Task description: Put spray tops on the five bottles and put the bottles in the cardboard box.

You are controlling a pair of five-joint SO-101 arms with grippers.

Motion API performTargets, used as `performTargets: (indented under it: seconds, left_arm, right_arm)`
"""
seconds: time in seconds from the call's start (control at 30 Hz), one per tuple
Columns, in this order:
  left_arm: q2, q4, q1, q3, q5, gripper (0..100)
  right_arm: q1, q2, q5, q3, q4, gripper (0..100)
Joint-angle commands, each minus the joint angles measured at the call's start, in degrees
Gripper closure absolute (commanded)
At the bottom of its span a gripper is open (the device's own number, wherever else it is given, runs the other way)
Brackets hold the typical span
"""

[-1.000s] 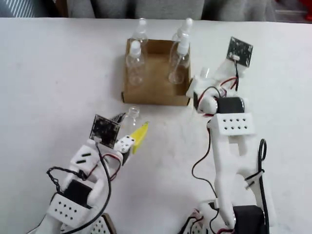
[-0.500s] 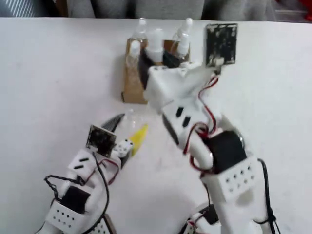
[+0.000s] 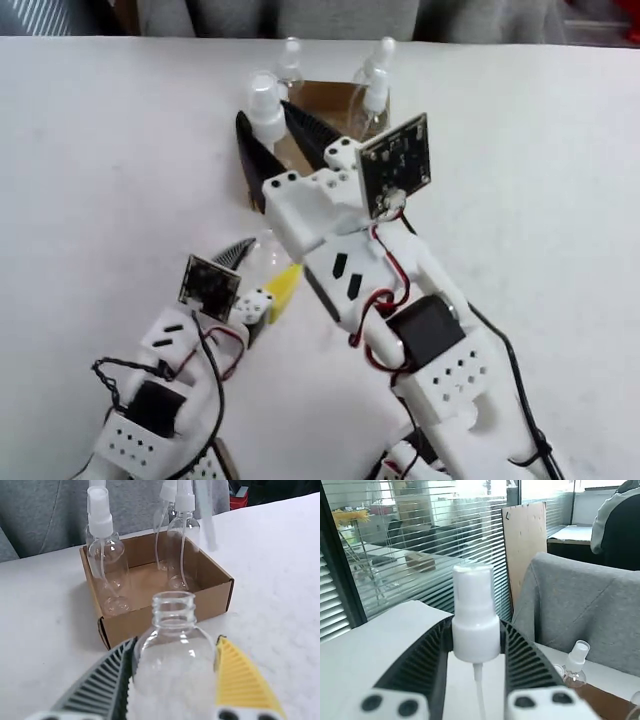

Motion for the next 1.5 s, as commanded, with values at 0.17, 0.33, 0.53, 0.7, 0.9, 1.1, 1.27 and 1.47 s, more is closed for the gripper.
performTargets:
  seconds: [0.17, 0.33, 0.53, 0.7, 0.9, 1.1, 1.27, 1.47]
  left_arm:
    - [-1.54, 0.44, 0.75, -0.26, 0.44, 90]
    - [-1.54, 0.26, 0.75, -0.26, 0.44, 90]
    - [-1.54, 0.26, 0.75, -0.26, 0.44, 90]
    - [-1.54, 0.26, 0.75, -0.26, 0.44, 90]
    - [-1.54, 0.26, 0.75, -0.26, 0.44, 90]
    - [-1.54, 0.26, 0.75, -0.26, 0.44, 90]
    - [-1.54, 0.35, 0.75, -0.26, 0.44, 90]
    - [-1.54, 0.26, 0.66, -0.26, 0.44, 90]
  right_arm:
    - [2.51, -1.1, 0.44, 5.63, -10.68, 98.3]
    - [5.14, -1.1, -3.52, 9.32, -14.02, 98.3]
    - [4.97, -1.1, -5.8, 10.02, -13.93, 98.3]
    - [4.88, -1.1, -6.68, 10.64, -13.93, 98.3]
    - [4.97, -1.1, -9.32, 13.54, -14.64, 98.3]
    - [4.88, -1.19, -9.41, 18.46, -19.82, 98.3]
    - [4.79, -1.45, -9.49, 19.87, -20.88, 98.3]
    - [1.01, -1.71, -11.78, 23.56, -20.79, 98.3]
